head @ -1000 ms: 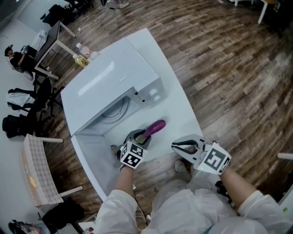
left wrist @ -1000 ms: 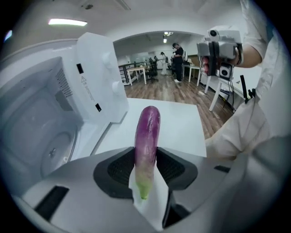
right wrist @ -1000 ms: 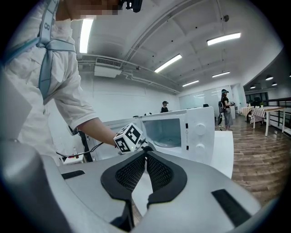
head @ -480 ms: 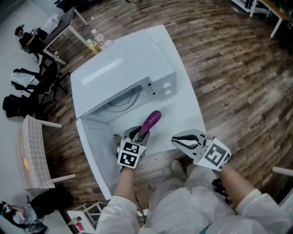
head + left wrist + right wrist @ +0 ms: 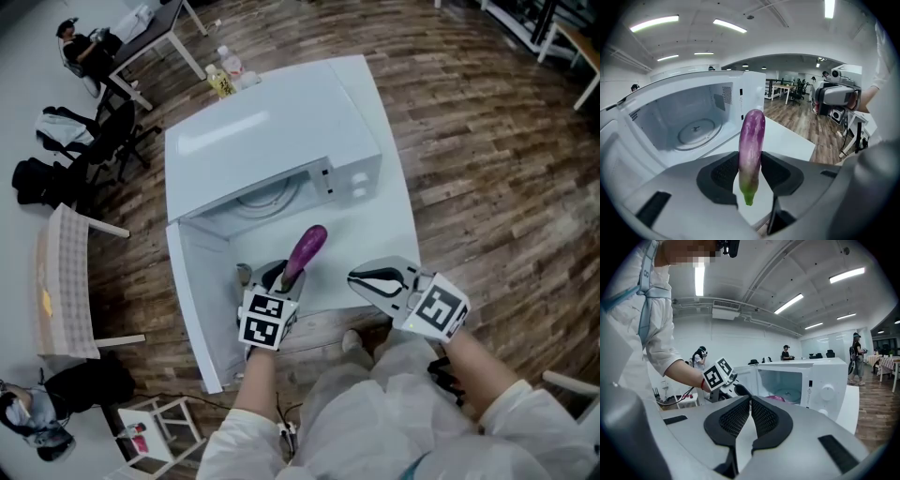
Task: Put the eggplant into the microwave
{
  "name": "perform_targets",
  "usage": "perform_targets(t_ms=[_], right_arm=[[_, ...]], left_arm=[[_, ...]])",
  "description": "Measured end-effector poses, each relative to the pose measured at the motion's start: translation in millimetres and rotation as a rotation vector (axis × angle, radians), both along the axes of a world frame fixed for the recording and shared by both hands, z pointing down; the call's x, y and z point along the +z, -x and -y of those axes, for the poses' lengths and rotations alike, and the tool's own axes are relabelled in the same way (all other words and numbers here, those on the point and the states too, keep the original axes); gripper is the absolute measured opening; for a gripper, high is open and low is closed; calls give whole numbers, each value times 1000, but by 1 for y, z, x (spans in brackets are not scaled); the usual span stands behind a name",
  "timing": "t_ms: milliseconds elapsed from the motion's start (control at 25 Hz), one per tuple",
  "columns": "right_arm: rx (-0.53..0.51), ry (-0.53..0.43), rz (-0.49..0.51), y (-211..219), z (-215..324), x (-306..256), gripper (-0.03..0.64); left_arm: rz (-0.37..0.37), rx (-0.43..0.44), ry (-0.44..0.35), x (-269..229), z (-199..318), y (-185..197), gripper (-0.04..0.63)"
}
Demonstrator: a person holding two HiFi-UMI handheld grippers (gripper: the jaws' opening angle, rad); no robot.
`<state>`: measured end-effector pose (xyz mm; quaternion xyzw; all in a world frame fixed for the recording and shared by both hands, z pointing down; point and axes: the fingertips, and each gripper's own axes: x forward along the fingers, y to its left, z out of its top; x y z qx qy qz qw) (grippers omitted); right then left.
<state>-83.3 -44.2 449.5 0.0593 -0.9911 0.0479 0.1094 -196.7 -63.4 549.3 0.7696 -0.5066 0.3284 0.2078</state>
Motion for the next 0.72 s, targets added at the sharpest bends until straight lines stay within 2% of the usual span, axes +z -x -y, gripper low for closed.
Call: perform_targets(t_ms=[400,720], right_arm=[[-74,-12,-8,-12,21,-11,35],[-169,-28,-7,-27,35,-17,35]], left_arm=[[-24,-101,1,-14,2,-6,153],[102,-212,18,-10,15,14,153]])
